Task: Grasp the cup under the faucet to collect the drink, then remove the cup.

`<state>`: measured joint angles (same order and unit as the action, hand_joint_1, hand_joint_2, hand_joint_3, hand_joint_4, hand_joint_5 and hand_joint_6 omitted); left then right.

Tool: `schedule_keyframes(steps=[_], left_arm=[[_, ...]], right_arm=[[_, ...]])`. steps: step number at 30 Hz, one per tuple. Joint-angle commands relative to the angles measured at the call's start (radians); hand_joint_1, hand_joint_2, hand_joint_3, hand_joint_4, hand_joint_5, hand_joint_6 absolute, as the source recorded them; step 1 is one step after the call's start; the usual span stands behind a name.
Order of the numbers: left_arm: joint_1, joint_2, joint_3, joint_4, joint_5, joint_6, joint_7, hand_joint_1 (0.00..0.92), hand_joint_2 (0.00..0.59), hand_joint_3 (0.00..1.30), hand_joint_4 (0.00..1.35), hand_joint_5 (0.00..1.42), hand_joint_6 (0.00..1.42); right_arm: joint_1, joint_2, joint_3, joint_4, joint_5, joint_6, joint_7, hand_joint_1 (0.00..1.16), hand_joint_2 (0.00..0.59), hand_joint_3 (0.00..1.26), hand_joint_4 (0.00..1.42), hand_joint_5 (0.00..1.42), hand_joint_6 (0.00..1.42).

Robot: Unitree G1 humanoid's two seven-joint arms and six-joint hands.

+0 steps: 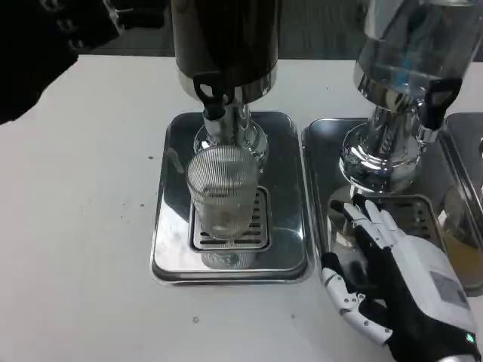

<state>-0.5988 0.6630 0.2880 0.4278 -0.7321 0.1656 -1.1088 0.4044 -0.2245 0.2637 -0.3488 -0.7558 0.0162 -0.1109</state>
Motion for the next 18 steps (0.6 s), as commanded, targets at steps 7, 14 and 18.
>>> schedule_keyframes(steps=[7,14,18], left_arm=[[-0.173,-0.031,-0.079,0.182,0.085,0.115,-0.182,0.000,0.025,0.22,0.14,0.23,0.18],[-0.207,-0.059,-0.068,0.249,0.120,0.100,-0.230,0.000,0.022,0.21,0.15,0.23,0.19],[-0.222,-0.083,-0.072,0.268,0.135,0.093,-0.238,0.000,0.019,0.21,0.15,0.23,0.19]], right_arm=[[-0.003,0.014,0.002,0.017,0.028,0.001,0.001,0.29,0.510,0.13,0.00,0.00,0.05],[-0.001,0.054,0.045,0.008,-0.012,0.033,-0.011,0.28,0.514,0.13,0.00,0.00,0.05],[0.009,0.067,0.048,-0.001,-0.023,0.042,-0.020,0.28,0.516,0.14,0.00,0.00,0.05]])
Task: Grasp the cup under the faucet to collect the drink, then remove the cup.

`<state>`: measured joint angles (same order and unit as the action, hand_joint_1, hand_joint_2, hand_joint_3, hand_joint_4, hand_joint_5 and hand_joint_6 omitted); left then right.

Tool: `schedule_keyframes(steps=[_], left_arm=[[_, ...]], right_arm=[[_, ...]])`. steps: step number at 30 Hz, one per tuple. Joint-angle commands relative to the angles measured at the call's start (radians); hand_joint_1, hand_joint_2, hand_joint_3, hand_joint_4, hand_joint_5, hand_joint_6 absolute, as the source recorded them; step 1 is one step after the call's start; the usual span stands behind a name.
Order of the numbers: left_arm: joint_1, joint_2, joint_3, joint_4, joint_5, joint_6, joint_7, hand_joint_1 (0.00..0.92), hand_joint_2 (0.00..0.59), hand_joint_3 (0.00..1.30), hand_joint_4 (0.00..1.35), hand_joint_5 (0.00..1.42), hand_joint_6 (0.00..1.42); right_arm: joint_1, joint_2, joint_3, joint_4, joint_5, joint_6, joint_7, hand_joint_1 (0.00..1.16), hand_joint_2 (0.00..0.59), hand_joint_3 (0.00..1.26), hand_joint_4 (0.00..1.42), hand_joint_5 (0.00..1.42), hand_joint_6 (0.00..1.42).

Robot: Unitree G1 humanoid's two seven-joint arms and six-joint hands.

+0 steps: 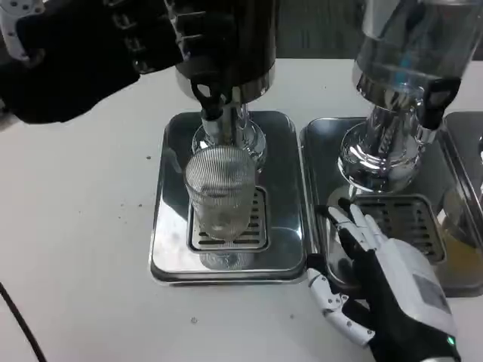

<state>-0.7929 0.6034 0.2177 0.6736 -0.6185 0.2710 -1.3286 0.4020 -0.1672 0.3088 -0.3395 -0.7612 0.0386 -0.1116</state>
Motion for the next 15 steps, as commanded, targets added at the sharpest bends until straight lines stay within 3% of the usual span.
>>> schedule_keyframes(steps=[1,15], left_arm=[[-0.030,-0.027,-0.004,0.025,0.024,-0.014,-0.021,0.000,0.019,0.21,0.15,0.23,0.19],[-0.064,-0.079,0.026,0.065,0.055,-0.084,0.018,0.000,0.017,0.24,0.20,0.26,0.22]], right_arm=[[0.015,0.012,0.004,-0.012,-0.019,0.021,-0.022,0.28,0.516,0.14,0.00,0.00,0.05],[0.065,0.039,0.018,-0.026,-0.029,0.038,-0.046,0.27,0.517,0.15,0.00,0.00,0.05]])
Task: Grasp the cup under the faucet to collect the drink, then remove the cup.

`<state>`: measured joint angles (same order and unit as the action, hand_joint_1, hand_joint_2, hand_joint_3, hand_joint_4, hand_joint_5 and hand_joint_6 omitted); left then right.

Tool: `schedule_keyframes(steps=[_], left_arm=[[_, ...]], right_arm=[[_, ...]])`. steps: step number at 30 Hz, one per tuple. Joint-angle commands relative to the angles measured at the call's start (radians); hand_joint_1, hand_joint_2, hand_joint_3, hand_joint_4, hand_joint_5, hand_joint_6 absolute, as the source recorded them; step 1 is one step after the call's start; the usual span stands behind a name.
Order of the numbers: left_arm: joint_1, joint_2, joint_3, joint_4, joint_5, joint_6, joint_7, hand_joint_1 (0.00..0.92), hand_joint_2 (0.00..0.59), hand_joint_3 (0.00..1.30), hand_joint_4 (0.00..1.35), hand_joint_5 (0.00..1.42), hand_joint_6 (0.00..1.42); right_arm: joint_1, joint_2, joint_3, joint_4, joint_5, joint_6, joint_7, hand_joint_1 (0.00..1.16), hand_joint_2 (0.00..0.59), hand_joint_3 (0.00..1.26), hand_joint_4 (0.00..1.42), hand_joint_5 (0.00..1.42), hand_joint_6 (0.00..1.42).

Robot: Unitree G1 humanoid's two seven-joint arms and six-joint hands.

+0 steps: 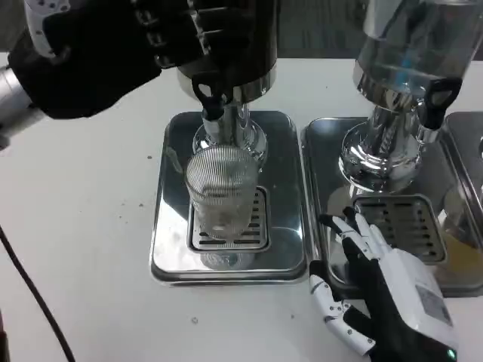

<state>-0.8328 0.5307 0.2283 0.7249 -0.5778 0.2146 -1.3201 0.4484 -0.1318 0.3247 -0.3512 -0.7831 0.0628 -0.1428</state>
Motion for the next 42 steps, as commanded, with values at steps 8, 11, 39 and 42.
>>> schedule_keyframes(steps=[8,11,39,42], left_arm=[[-0.066,-0.002,-0.006,0.093,0.072,-0.085,-0.001,0.000,0.020,0.25,0.21,0.27,0.22],[-0.081,-0.007,-0.012,0.132,0.090,-0.105,-0.006,0.000,0.020,0.25,0.20,0.27,0.22],[-0.180,-0.078,-0.004,0.397,0.222,-0.274,0.053,0.000,0.026,0.29,0.24,0.30,0.21],[-0.178,-0.084,-0.007,0.410,0.228,-0.289,0.059,0.000,0.027,0.30,0.25,0.30,0.18]], right_arm=[[0.023,0.009,0.004,-0.014,0.001,0.019,-0.011,0.26,0.517,0.16,0.00,0.00,0.06],[0.022,0.013,0.006,-0.012,0.007,0.021,-0.009,0.26,0.517,0.16,0.00,0.00,0.06],[0.082,0.046,0.018,-0.020,0.026,0.030,-0.027,0.26,0.517,0.21,0.02,0.00,0.08],[0.087,0.044,0.016,-0.022,0.031,0.030,-0.026,0.26,0.517,0.22,0.03,0.00,0.08]])
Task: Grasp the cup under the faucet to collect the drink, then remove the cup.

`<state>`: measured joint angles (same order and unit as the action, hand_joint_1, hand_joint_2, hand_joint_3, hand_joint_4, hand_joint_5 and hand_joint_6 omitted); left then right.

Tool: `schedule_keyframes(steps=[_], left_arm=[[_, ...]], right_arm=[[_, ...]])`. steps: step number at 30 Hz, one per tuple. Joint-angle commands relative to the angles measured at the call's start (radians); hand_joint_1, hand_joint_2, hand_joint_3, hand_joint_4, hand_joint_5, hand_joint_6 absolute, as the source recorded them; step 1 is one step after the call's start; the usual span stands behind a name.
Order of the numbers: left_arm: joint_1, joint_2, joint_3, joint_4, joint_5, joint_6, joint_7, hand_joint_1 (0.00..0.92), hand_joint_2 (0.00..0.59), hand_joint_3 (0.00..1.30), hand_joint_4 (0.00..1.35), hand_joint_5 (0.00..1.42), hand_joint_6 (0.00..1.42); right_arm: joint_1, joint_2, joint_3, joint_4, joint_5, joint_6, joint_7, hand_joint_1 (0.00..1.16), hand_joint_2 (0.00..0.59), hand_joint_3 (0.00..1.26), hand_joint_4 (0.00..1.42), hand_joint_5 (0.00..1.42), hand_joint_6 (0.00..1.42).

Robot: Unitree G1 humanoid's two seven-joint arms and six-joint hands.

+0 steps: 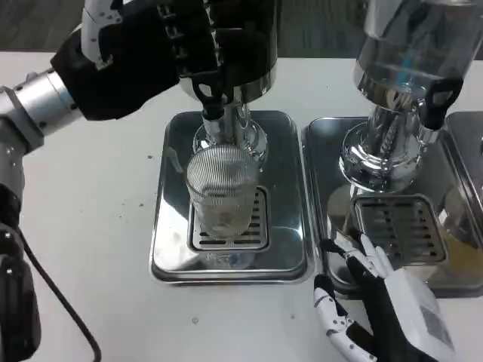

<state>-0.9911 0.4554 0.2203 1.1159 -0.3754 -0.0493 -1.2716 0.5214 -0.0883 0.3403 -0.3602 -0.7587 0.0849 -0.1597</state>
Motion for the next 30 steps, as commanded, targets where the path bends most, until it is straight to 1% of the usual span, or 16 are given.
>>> schedule_keyframes(steps=[1,10,18,23,30], left_arm=[[-0.019,-0.012,0.000,0.024,0.029,-0.028,0.012,0.000,0.027,0.30,0.25,0.30,0.17],[-0.016,-0.038,-0.008,0.043,0.061,-0.059,0.012,0.000,0.027,0.30,0.25,0.29,0.15],[-0.008,-0.052,-0.018,0.042,0.091,-0.089,0.008,0.000,0.037,0.27,0.20,0.25,0.14],[0.006,-0.054,-0.039,0.035,0.129,-0.146,0.016,0.000,0.032,0.26,0.19,0.24,0.12],[0.025,-0.052,-0.064,0.032,0.152,-0.199,0.020,0.000,0.029,0.27,0.19,0.23,0.11]], right_arm=[[0.017,0.000,0.002,-0.015,0.005,0.008,-0.011,0.26,0.517,0.22,0.03,0.00,0.08],[0.041,0.009,0.003,-0.033,0.009,0.017,-0.007,0.26,0.514,0.22,0.03,0.00,0.08],[0.053,0.021,0.010,-0.037,0.017,0.027,-0.009,0.25,0.509,0.23,0.03,0.00,0.08],[0.056,0.020,0.010,-0.039,0.031,0.032,-0.005,0.25,0.508,0.23,0.03,0.00,0.09],[0.053,0.016,0.009,-0.039,0.041,0.035,0.002,0.25,0.507,0.23,0.03,0.00,0.09]])
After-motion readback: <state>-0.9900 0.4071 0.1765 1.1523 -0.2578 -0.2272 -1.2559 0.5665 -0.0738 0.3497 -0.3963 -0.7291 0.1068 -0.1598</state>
